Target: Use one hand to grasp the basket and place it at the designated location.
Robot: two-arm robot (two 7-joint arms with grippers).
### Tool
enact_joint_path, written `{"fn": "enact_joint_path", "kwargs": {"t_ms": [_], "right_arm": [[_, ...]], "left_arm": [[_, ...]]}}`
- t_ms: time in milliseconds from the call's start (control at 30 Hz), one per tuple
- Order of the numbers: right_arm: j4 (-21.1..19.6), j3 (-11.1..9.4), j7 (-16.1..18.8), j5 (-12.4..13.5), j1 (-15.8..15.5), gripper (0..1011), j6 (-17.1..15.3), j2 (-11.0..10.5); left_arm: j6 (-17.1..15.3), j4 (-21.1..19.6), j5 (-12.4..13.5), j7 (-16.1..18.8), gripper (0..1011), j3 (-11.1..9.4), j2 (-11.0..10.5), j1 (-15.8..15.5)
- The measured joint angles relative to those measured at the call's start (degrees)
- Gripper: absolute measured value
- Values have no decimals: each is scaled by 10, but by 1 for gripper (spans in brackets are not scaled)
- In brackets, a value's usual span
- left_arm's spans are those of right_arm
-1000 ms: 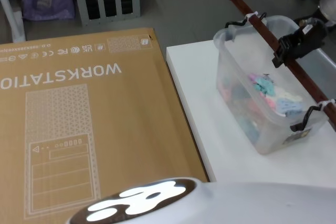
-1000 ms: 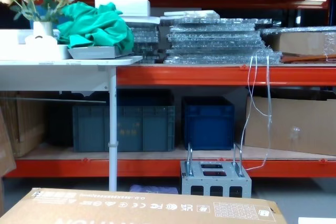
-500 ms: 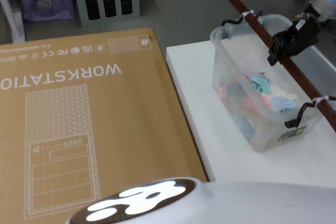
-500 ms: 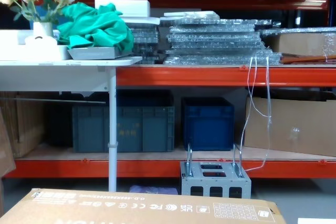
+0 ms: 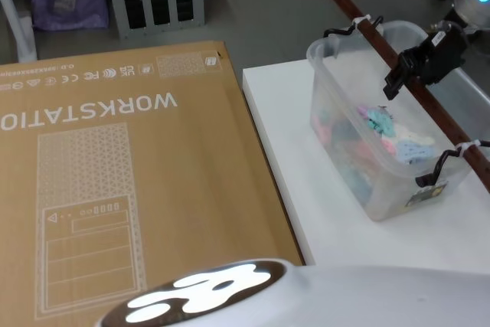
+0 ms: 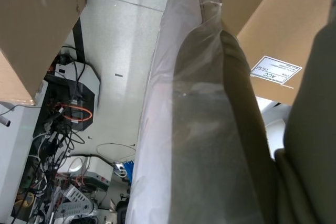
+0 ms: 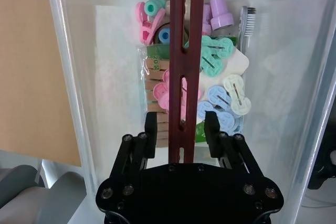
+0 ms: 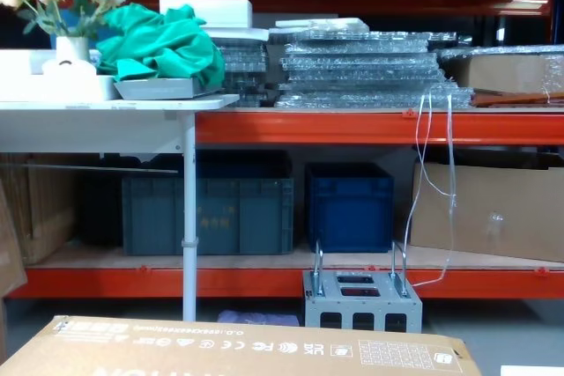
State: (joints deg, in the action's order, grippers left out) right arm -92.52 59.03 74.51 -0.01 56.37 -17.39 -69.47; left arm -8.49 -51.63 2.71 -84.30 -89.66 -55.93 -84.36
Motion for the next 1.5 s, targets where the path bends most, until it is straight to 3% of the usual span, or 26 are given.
{"fn": "enact_joint_path", "kwargs": {"t_ms": [233,533,867,1500], "right_arm": [[-1,0,-1,1,0,760,0,-1],[-1,0,-1,1,-1,1000,0,-1],[-5,-2,-2,1,-1,1000,0,-1],[-65,-34,21,-53,18,1000,-13,-3]], "left_arm": [[0,0,0,0,0,0,0,0],[0,0,0,0,0,0,0,0],[0,0,0,0,0,0,0,0],[0,0,0,0,0,0,0,0]]}}
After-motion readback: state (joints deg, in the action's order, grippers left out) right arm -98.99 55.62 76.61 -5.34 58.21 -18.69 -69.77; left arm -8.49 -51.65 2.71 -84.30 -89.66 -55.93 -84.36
